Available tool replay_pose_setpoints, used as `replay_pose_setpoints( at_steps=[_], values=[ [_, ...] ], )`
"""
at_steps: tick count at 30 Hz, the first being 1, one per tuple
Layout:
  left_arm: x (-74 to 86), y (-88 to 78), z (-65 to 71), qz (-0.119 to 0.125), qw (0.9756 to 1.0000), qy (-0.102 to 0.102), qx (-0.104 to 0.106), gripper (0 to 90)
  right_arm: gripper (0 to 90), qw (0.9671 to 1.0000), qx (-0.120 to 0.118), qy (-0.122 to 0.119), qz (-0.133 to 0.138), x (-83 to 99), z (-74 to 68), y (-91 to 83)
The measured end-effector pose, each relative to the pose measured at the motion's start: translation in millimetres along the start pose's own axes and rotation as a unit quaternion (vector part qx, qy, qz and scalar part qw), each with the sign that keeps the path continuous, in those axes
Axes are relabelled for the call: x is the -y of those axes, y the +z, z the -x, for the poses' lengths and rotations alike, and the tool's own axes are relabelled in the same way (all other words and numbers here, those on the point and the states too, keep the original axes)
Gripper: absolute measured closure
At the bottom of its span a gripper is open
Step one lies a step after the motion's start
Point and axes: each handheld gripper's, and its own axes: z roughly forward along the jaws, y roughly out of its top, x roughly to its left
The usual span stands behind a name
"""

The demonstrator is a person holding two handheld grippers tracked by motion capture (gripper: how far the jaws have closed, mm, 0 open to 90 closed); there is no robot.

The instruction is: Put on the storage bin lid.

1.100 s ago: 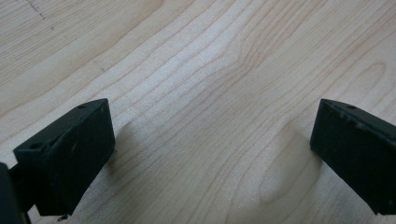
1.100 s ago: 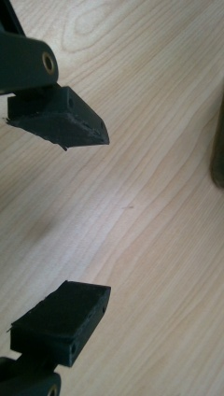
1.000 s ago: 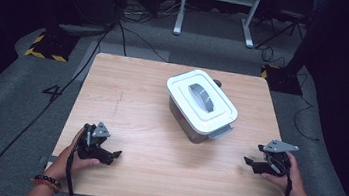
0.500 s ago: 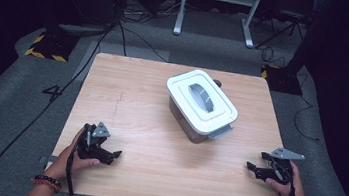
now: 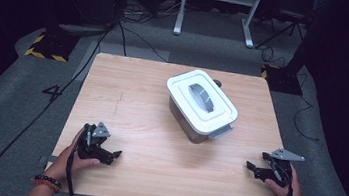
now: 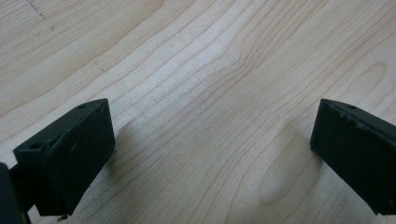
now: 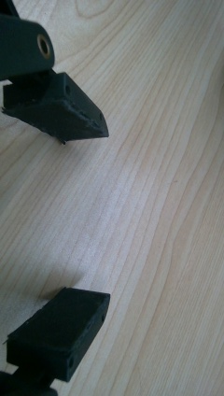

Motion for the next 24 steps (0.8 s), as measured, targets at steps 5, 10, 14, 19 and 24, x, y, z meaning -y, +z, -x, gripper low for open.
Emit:
replay_pose_setpoints(
  at_steps=[5, 10, 14, 19, 24],
  values=[
    [0.0, -0.2, -0.1, 0.000, 1.0000, 0.002, -0.001, 0.1, 17.5, 1.0000, 0.000, 0.000, 0.000, 0.0, 0.2, 0.0],
    [0.0, 0.0, 0.2, 0.000, 1.0000, -0.001, -0.001, 0.1, 17.5, 1.0000, 0.000, 0.000, 0.000, 0.0, 0.2, 0.0],
    [-0.2, 0.1, 0.4, 0.000, 1.0000, -0.002, -0.002, 0.1, 17.2, 1.0000, 0.000, 0.001, -0.001, -0.1, 0.3, 0.1],
    [-0.2, 0.1, 0.4, 0.000, 1.0000, -0.002, -0.002, 0.2, 16.6, 1.0000, 0.000, 0.001, -0.001, -0.2, 0.4, 0.2],
    [-0.2, 0.1, 0.4, 0.000, 1.0000, -0.002, -0.002, 0.1, 16.4, 1.0000, 0.001, 0.001, -0.001, -0.2, 0.4, 0.3]
  ],
)
